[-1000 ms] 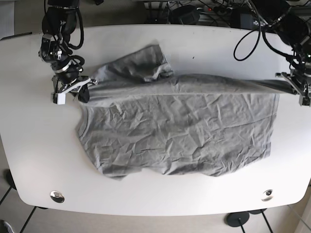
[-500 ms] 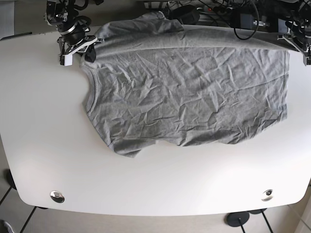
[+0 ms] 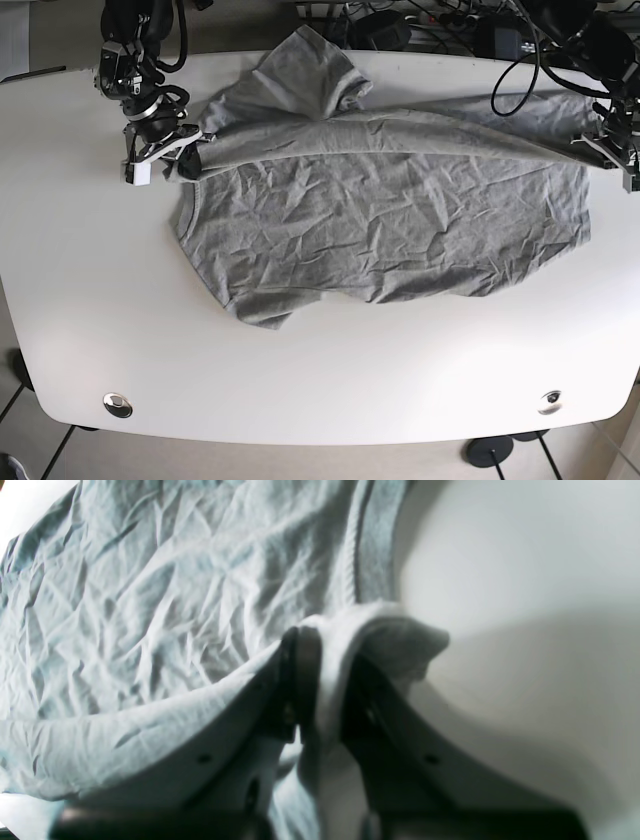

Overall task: Fold the T-shirt properly
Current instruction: 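Release the right gripper and raise it off the shirt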

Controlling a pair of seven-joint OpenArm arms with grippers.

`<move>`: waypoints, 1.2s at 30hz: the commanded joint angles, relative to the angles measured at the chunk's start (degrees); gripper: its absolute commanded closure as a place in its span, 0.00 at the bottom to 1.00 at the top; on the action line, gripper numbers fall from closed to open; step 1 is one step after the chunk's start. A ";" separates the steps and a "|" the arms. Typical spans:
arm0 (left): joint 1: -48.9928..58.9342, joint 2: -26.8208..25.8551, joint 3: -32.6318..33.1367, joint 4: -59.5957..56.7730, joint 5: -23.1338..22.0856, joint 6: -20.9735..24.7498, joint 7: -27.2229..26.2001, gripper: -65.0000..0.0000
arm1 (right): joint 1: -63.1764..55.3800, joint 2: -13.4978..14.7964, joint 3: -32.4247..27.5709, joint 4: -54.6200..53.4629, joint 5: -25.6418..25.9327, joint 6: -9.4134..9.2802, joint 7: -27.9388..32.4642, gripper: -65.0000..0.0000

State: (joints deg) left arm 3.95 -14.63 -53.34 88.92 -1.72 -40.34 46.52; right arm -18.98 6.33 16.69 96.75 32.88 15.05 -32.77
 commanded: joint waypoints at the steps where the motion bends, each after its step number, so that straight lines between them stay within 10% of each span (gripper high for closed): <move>1: -0.38 -1.76 1.87 -2.11 -0.44 0.34 -3.23 1.00 | 1.88 0.22 0.32 -0.88 0.57 0.38 1.43 0.89; 9: -0.38 -2.99 7.50 -6.60 -0.61 0.34 -7.27 1.00 | -1.81 -1.71 0.41 6.24 0.74 0.38 1.52 0.16; 21: -0.21 -4.14 8.55 -6.51 -0.53 0.34 -7.27 1.00 | -15.61 -5.23 -0.47 8.79 0.65 0.38 1.35 0.14; 28: -0.03 -4.22 8.37 -6.42 -0.53 0.34 -7.27 1.00 | -18.69 -5.23 -10.49 6.24 0.65 0.29 1.61 0.14; 30: 0.05 -4.22 8.37 -6.42 -0.53 0.34 -7.27 1.00 | -18.60 -5.23 -11.19 4.31 0.65 0.20 1.61 0.24; 36: 0.05 -4.22 8.37 -6.51 -0.53 0.34 -7.27 1.00 | -16.93 -5.23 -11.28 3.07 0.65 0.38 1.61 0.99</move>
State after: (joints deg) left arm 4.45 -17.54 -44.62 81.36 -1.72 -40.12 40.42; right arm -35.16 0.95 5.52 99.59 34.76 16.10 -29.19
